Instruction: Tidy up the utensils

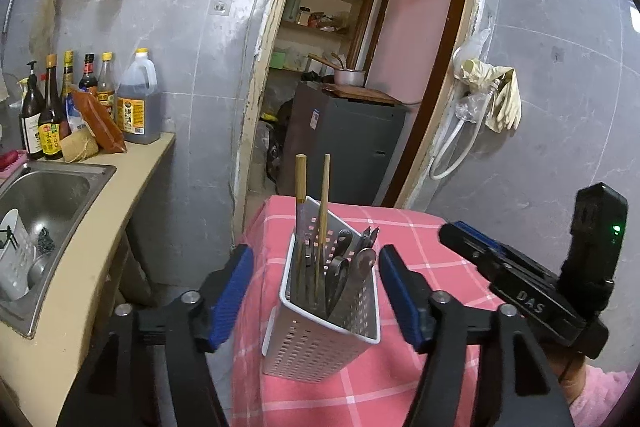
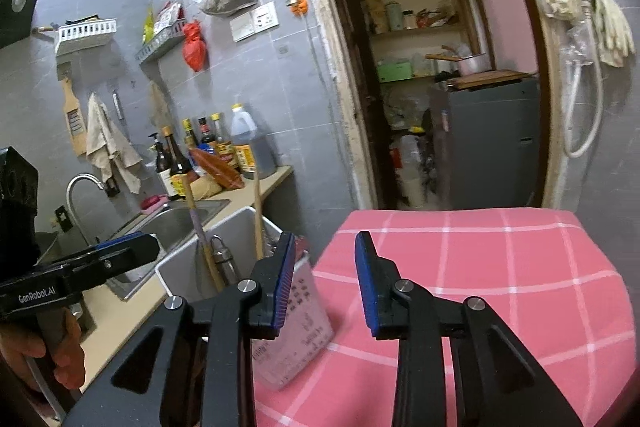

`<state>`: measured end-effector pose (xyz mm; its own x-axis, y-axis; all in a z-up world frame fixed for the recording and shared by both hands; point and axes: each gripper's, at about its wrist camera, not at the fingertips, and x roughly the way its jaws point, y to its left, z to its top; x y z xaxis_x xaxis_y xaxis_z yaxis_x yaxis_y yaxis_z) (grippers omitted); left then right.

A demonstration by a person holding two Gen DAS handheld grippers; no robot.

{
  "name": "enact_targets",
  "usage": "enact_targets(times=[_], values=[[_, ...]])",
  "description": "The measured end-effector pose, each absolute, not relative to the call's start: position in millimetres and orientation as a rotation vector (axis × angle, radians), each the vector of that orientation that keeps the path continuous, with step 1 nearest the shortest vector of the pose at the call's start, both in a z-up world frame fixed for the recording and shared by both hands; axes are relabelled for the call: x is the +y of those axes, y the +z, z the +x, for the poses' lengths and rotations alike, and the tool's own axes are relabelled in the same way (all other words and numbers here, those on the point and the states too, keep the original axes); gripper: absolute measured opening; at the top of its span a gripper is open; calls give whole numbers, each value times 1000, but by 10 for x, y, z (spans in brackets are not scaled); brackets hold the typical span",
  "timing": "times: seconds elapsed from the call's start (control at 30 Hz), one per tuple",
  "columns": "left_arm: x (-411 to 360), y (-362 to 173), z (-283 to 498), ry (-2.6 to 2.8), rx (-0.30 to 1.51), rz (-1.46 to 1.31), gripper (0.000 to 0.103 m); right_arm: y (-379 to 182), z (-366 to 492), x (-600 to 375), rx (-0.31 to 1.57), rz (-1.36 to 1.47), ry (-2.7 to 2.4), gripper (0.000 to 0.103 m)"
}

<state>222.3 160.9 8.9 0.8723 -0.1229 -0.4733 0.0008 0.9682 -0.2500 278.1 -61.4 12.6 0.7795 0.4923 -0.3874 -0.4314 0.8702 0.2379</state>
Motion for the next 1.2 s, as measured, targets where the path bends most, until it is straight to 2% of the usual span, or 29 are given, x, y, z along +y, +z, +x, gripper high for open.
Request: enact_targets(times=[0.07, 0.13, 0.2, 0.3, 0.53, 0.8, 1.2], values=[[1599, 83, 2192, -57, 501, -242, 74, 147, 2695, -709, 452, 137, 462, 37], [1580, 86, 2175, -47, 491, -234, 81, 168, 2610, -815, 446, 143, 424, 51], [1530, 91, 2133, -34, 474, -215, 92, 184, 2522, -947, 440, 153, 385, 57], [1433, 110, 2063, -3, 451, -175, 101, 209, 2392, -1128, 438, 166, 329, 66], [1182, 145, 1921, -2, 426, -129, 103, 323, 2085, -1501, 417, 163, 229, 89], [924, 186, 1653, -4, 416, -131, 103, 463, 1680, -1844, 388, 128, 164, 100], [537, 253, 967, 43, 369, -141, 103, 676, 841, -2284, 345, 97, 149, 100]])
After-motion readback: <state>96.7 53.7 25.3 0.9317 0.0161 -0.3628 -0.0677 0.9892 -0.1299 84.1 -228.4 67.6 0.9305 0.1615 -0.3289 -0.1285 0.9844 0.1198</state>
